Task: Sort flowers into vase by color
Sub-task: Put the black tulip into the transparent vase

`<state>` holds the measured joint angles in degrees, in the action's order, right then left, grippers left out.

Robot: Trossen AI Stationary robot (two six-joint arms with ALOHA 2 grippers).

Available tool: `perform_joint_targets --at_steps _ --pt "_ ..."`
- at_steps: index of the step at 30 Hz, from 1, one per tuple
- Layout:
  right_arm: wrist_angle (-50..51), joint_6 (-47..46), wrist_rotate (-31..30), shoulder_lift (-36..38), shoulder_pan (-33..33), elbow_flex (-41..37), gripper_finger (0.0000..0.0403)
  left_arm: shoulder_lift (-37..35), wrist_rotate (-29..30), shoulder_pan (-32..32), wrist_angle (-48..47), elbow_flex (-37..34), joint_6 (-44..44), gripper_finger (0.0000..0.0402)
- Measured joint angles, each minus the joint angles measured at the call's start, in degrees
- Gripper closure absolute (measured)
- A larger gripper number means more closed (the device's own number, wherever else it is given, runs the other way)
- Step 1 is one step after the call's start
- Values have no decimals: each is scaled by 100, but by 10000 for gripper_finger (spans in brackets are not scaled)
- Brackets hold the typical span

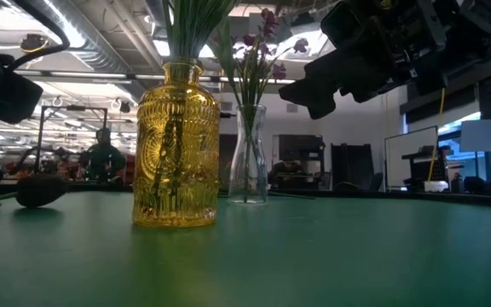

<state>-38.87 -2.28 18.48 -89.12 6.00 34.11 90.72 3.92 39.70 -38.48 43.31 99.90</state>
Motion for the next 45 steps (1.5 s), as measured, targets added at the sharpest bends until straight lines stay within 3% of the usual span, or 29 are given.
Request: perform_joint_targets --at_steps 4,7,11,23,34,41,45 --pt "3 0 -2 0 -1 0 162 0 21 0 -22 2 -6 392" --pt "4 0 -2 0 -1 0 162 -36 46 -1 -232 176 -241 394" --pt "15 2 -7 0 0 0 162 -247 571 -17 -1199 641 -367 399" --pt "68 20 -98 16 -2 0 162 -899 1753 142 -3787 1934 145 401" --pt "791 430 -214 1128 -2 0 162 -1714 3899 580 -3911 2312 167 401" --pt "1774 519 -730 2226 -2 0 162 -2289 5374 752 -3876 2352 -366 401" --pt "1812 612 -863 2616 -2 0 162 -2536 6062 758 -3703 2352 -945 401"
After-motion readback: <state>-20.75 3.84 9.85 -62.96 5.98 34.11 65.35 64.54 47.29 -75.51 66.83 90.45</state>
